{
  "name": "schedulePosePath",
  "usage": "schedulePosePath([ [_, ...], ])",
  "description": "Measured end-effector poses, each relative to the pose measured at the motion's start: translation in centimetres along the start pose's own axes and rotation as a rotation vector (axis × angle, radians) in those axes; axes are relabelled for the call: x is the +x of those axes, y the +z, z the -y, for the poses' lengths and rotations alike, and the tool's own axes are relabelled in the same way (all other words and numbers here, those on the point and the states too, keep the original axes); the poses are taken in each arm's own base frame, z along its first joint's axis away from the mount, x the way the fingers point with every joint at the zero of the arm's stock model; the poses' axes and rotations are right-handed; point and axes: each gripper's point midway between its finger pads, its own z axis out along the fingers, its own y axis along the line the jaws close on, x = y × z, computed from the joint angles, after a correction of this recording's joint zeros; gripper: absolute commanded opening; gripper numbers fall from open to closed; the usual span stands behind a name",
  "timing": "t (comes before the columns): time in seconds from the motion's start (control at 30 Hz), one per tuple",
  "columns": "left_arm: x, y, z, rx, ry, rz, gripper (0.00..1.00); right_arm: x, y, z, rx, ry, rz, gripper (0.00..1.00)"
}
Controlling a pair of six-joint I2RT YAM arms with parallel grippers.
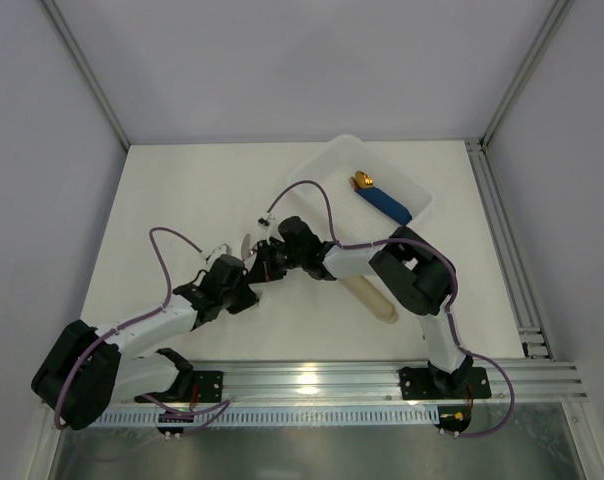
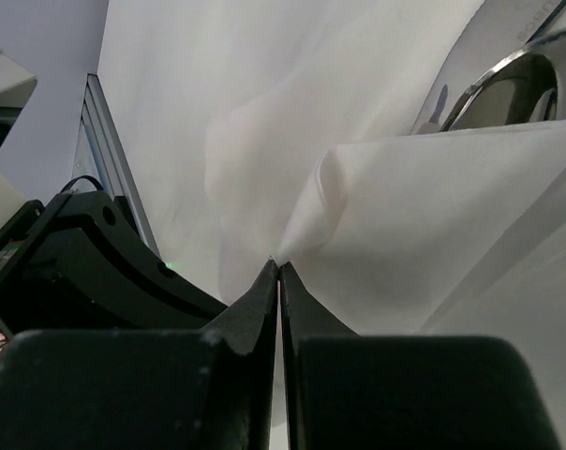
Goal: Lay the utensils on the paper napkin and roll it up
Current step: Roll the napkin at the center of the board.
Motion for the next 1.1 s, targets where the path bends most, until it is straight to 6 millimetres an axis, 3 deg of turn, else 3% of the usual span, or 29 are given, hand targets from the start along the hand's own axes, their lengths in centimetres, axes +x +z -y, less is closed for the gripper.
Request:
schedulePosePath([
  [0.23,0.6,0.3,-0.3,0.016,0.011,-0.011,0.00,0.8,1.4,0.5,-0.006,0.004,-0.047,0.04],
  [0.8,0.8,0.2,-0.4,0.023,0.057,-0.019,0.00,1.6,3.3,-0.4,-0.066,-0.050,-0.110,0.04],
  [0.97,0.9,-1.1,-0.4,0.013,0.082,-0.031,0.00,1.8,3.7,0.0,-0.067,-0.062,-0.117,0.04],
  [1.1,-0.1,-3.5,0.7,0.046,0.084,0.006,0.01,2.0,3.8,0.2,-0.067,-0.067,-0.121,0.04],
])
